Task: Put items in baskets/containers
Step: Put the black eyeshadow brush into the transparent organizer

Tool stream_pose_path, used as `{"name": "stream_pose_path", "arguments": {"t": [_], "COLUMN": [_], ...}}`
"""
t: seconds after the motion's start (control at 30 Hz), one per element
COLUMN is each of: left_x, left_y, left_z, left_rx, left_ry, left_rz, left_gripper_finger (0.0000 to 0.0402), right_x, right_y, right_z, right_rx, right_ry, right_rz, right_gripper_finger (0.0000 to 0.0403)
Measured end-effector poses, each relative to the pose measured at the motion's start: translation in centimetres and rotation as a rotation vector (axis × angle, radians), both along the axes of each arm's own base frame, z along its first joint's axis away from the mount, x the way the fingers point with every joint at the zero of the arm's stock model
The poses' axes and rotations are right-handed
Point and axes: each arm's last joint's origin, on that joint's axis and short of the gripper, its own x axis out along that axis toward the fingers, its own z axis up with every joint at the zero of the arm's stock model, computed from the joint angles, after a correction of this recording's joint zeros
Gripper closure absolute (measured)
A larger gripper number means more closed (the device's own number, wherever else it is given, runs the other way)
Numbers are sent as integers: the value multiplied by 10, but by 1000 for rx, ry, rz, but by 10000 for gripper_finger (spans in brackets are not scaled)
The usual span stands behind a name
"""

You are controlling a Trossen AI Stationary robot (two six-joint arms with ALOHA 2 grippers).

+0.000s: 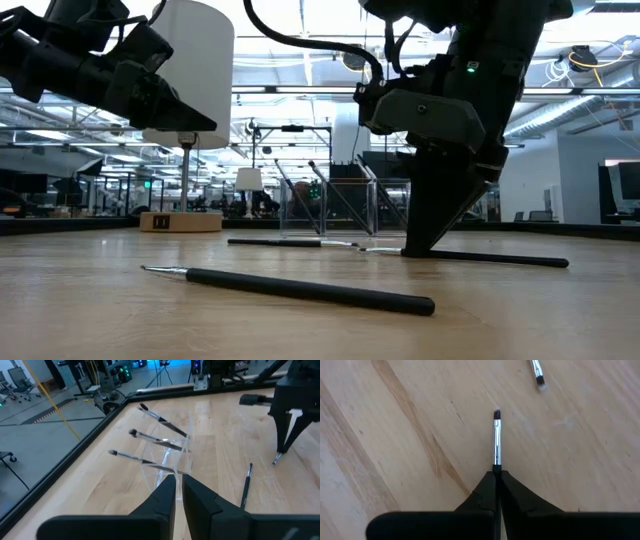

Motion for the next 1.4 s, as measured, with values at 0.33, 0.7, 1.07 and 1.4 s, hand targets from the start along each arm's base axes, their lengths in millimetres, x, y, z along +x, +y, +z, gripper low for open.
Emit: {"name": "stream_pose_path", "arguments": {"t": [0.33,0.7,1.07,1.4], "left_x": [0,0,1,1], "left_y": [0,0,0,0], "left_z": [0,2,3,3], "left_rx": [1,-4,3,1], "left_ry": [-2,-23,-26,-29], "left_rz": [1,3,1,2], "left_gripper_finger": [360,360,360,360], "right_x": [3,4,0,6], "right_y": [-1,2,0,0], "right_z": [-1,34,75,112], "right_rx": [-14,-47,-96,-265], "right_ry": [-30,-187,-346,-578], "right_rz": [28,82,107,198], "right_gripper_finger": [403,402,402,402]}}
